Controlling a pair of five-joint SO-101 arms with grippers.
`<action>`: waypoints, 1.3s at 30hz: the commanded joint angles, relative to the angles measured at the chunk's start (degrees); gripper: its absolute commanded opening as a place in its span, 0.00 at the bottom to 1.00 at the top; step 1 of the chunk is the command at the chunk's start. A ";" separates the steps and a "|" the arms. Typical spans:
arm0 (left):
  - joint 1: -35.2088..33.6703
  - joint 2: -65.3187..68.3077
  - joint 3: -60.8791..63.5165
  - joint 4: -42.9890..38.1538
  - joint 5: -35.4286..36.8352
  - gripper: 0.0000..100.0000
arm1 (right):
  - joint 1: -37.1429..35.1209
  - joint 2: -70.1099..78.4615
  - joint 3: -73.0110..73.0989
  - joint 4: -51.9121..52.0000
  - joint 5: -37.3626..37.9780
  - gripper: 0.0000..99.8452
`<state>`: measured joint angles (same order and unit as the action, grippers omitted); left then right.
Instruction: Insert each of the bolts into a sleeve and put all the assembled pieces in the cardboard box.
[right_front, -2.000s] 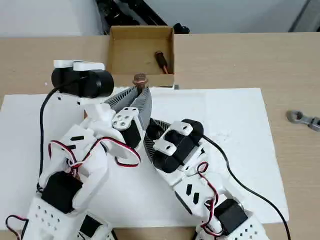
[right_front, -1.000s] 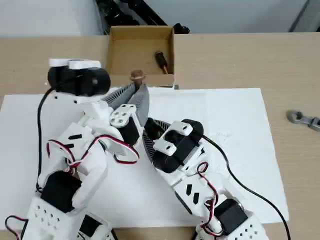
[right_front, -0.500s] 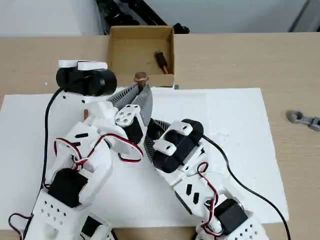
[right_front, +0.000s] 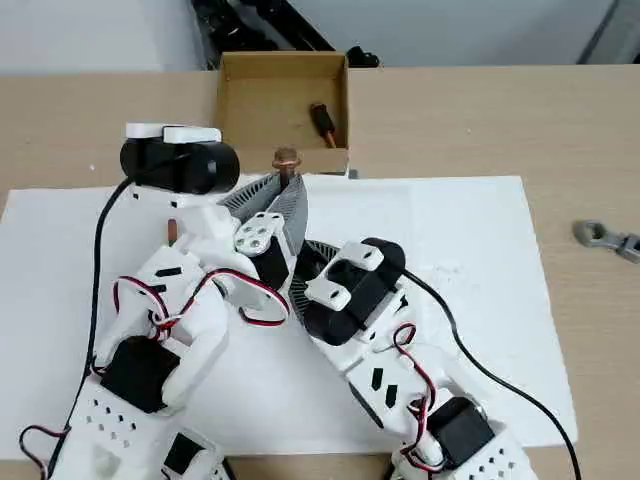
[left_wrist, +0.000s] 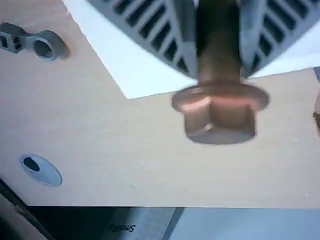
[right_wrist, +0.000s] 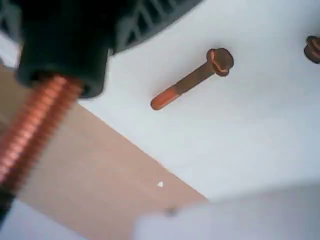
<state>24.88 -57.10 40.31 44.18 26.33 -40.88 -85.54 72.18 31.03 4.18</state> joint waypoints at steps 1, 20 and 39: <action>0.00 -0.44 -0.57 0.88 0.35 0.01 | -0.40 -0.92 -0.70 -1.01 0.70 0.00; 0.09 -0.18 -10.86 19.25 -3.25 0.01 | -0.31 -0.92 -0.70 -1.01 0.79 0.00; 3.69 -0.44 -27.12 42.37 -6.59 0.18 | 1.63 -0.31 -0.70 -1.01 1.76 0.00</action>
<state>28.48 -57.36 17.27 84.35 20.35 -40.88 -85.45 72.26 31.12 5.67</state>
